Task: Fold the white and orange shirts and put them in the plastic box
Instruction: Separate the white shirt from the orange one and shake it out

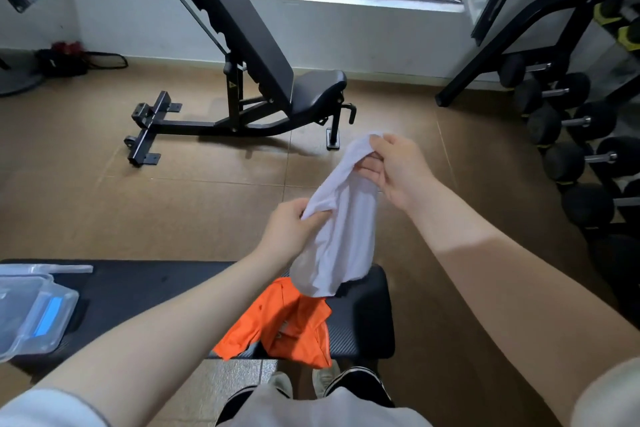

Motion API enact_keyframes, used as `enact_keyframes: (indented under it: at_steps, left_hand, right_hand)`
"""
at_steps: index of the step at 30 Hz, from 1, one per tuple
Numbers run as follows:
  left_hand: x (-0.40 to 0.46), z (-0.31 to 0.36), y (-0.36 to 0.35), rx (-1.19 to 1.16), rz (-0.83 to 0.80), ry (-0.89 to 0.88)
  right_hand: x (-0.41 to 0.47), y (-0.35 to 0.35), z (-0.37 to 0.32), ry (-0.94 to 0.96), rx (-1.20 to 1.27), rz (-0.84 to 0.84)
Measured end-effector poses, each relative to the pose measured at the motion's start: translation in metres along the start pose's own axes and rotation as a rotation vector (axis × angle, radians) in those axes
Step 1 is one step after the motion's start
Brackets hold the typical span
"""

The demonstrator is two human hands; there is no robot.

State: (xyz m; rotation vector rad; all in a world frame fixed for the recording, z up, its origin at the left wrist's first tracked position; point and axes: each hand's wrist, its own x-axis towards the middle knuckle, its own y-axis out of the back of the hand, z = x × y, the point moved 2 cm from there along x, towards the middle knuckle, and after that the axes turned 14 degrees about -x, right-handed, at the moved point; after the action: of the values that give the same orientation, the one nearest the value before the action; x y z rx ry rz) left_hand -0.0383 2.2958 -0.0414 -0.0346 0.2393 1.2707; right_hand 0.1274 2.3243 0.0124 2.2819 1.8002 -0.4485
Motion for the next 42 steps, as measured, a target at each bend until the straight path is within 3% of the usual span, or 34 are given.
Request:
enact_keyframes:
  at_steps: [3, 8, 11, 15, 21, 24, 28, 31, 34, 39, 42]
  left_hand:
    - [0.004, 0.02, 0.005, -0.13, 0.007, 0.023]
    - [0.015, 0.042, 0.001, -0.123, -0.032, 0.004]
    - [0.015, 0.05, 0.003, -0.103, -0.128, 0.002]
    - [0.019, 0.057, 0.014, -0.025, -0.191, -0.021]
    - [0.018, 0.065, 0.031, 0.088, -0.157, -0.051]
    - [0.016, 0.072, 0.044, 0.071, -0.135, -0.063]
    - [0.02, 0.07, 0.063, 0.049, -0.043, -0.075]
    - [0.025, 0.057, 0.057, 0.022, 0.039, -0.088]
    - [0.018, 0.043, 0.028, 0.071, -0.076, -0.061]
    - [0.012, 0.024, 0.009, 0.186, -0.143, -0.077]
    - [0.007, 0.02, -0.005, 0.211, -0.168, -0.151]
  right_hand:
    - [-0.004, 0.01, 0.009, 0.006, -0.058, -0.015]
    - [-0.033, -0.008, 0.035, 0.175, -0.469, -0.271]
    - [-0.034, -0.014, 0.033, 0.31, -0.546, -0.265]
    - [-0.028, -0.01, 0.027, 0.302, -0.66, -0.313]
    - [-0.017, -0.011, 0.023, 0.397, -0.951, -0.312]
    - [-0.01, -0.001, 0.024, 0.357, -1.064, -0.248]
    - [-0.006, 0.016, 0.027, 0.122, -0.915, -0.084]
    - [-0.016, -0.002, 0.019, 0.009, -0.604, -0.161]
    - [-0.026, -0.028, 0.009, -0.014, -0.402, -0.229]
    - [-0.025, -0.03, 0.002, -0.002, -0.707, -0.102]
    - [-0.032, -0.032, 0.0, 0.0, -0.678, -0.204]
